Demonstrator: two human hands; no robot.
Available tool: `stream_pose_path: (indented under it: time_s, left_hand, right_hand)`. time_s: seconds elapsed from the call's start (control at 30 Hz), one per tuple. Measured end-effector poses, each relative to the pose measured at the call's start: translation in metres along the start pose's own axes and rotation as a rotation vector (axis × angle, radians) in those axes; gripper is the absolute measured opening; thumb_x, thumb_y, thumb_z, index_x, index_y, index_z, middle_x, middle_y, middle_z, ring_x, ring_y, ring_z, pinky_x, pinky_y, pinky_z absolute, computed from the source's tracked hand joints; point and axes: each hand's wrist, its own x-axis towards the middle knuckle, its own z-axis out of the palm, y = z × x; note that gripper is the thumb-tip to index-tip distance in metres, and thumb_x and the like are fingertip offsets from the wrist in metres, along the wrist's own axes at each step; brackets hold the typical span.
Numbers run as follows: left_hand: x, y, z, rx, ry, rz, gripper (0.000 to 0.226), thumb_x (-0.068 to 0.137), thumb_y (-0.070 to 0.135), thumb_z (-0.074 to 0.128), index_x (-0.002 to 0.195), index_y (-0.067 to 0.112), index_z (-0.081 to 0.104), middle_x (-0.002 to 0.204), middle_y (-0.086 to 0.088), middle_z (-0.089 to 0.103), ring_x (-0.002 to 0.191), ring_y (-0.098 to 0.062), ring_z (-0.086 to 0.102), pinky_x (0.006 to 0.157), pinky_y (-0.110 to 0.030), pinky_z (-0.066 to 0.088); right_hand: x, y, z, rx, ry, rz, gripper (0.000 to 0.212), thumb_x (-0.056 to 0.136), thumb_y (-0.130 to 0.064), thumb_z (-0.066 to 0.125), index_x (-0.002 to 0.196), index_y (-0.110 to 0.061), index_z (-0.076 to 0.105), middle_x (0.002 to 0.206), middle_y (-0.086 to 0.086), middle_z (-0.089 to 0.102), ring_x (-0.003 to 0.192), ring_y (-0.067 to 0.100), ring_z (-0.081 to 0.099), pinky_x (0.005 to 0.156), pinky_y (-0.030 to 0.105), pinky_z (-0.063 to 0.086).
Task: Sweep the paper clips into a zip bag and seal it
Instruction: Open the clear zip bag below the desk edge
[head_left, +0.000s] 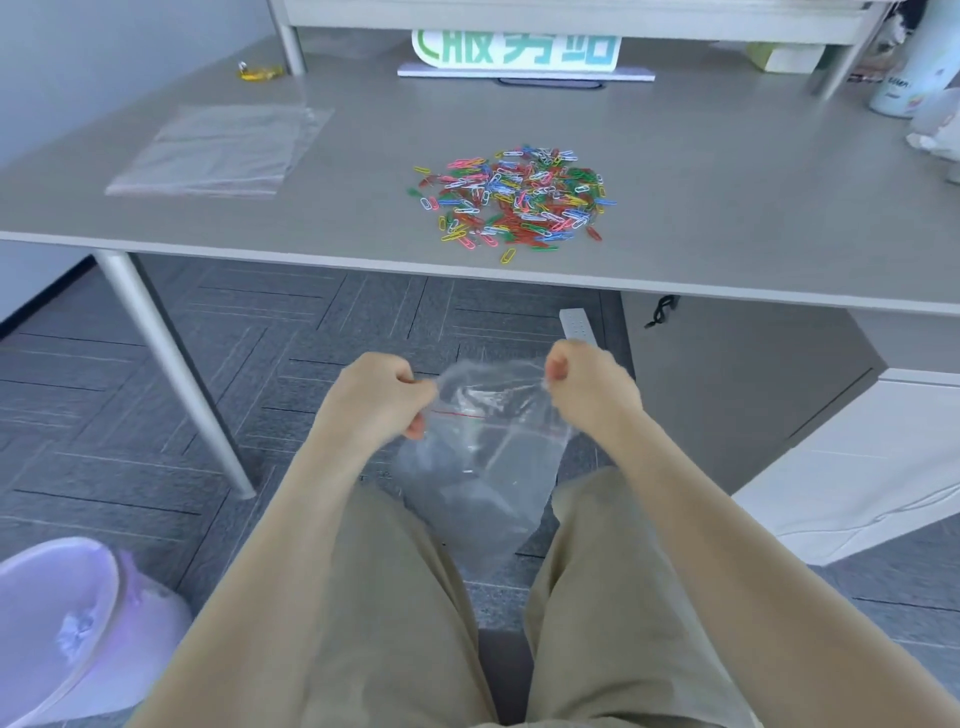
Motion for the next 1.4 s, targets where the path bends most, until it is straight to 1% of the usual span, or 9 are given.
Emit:
stream_pose_path:
  time_s: [0.13,0.27,0.37,0.47,0.57,0.73,0.93,1.17,1.4]
  left_hand:
    - [0.000,-0.003,0.004,0.003,-0.099,-0.053,0.021,0.074,0.005,0.044,0.055,0.013,0.039,0.040,0.001,0.064,0.047,-0.010,0.067,0.052,-0.022,0.042]
    - [-0.002,0.007,0.016,-0.092,-0.056,-0.050,0.025,0.075,0.008,0.044,0.052,0.014,0.036,0.051,-0.005,0.067,0.055,-0.018,0.070,0.056,-0.024,0.045]
    - [0.002,0.011,0.021,-0.202,-0.009,-0.068,0.020,0.077,0.009,0.045,0.057,0.012,0.040,0.055,-0.009,0.068,0.054,-0.019,0.070,0.060,-0.026,0.047]
    - [0.007,0.010,0.023,-0.278,0.039,-0.072,0.013,0.075,0.009,0.045,0.063,0.010,0.044,0.048,-0.006,0.066,0.050,-0.018,0.069,0.062,-0.029,0.048]
    - [0.008,0.007,0.017,-0.276,0.071,-0.075,0.010,0.073,0.009,0.044,0.064,0.011,0.045,0.042,-0.004,0.064,0.047,-0.015,0.068,0.066,-0.033,0.050]
    - [0.007,0.009,0.015,-0.018,0.186,0.033,0.006,0.076,0.011,0.050,0.074,0.012,0.044,0.076,-0.008,0.060,0.064,-0.026,0.063,0.056,-0.032,0.042]
    - [0.025,0.023,0.026,0.331,0.040,0.248,0.037,0.083,0.010,0.049,0.117,0.023,0.052,0.123,-0.005,0.051,0.103,-0.031,0.056,0.083,-0.039,0.044]
    - [0.082,0.027,0.015,0.465,-0.099,0.081,0.015,0.079,0.019,0.038,0.070,0.009,0.044,0.104,-0.012,0.052,0.082,-0.032,0.053,0.071,-0.036,0.042]
    - [0.094,0.037,0.007,0.529,-0.122,0.178,0.021,0.082,0.004,0.038,0.099,0.003,0.050,0.119,-0.015,0.050,0.099,-0.036,0.054,0.078,-0.038,0.043]
  right_hand:
    - [0.019,0.011,-0.004,0.047,0.040,0.014,0.037,0.083,0.000,0.041,0.088,-0.026,0.066,0.108,0.002,0.066,0.085,0.027,0.058,0.070,0.030,0.044]
    - [0.017,-0.001,-0.001,-0.044,0.047,-0.156,0.034,0.088,-0.011,0.046,0.117,-0.021,0.060,0.134,0.002,0.050,0.120,0.029,0.043,0.093,0.040,0.042]
    - [-0.003,-0.016,-0.001,0.097,0.087,-0.345,0.027,0.088,-0.034,0.052,0.109,-0.023,0.064,0.120,-0.001,0.056,0.112,0.022,0.048,0.095,0.040,0.042]
    - [-0.020,-0.023,0.002,-0.067,-0.118,-0.443,0.037,0.080,-0.050,0.056,0.107,-0.025,0.064,0.111,-0.003,0.061,0.107,0.020,0.051,0.092,0.038,0.041]
    - [-0.020,-0.017,0.003,-0.209,-0.151,-0.397,0.021,0.084,-0.031,0.055,0.098,-0.019,0.066,0.105,0.001,0.064,0.106,0.025,0.053,0.083,0.035,0.043]
    - [-0.008,-0.013,-0.001,-0.166,-0.027,-0.257,0.022,0.088,-0.015,0.048,0.092,-0.024,0.067,0.104,0.001,0.066,0.096,0.028,0.058,0.067,0.030,0.039]
    - [0.015,-0.009,-0.013,-0.207,-0.005,-0.166,0.035,0.084,-0.007,0.044,0.093,-0.032,0.067,0.108,-0.002,0.066,0.095,0.027,0.057,0.066,0.027,0.033]
    - [0.056,-0.013,-0.020,-0.385,-0.139,-0.209,0.034,0.085,-0.009,0.050,0.097,-0.036,0.066,0.111,-0.008,0.061,0.119,0.021,0.039,0.083,0.031,0.028]
    - [0.057,-0.022,-0.013,-0.296,-0.081,-0.220,0.029,0.088,-0.011,0.046,0.098,-0.028,0.067,0.130,0.000,0.052,0.127,0.024,0.034,0.092,0.033,0.032]
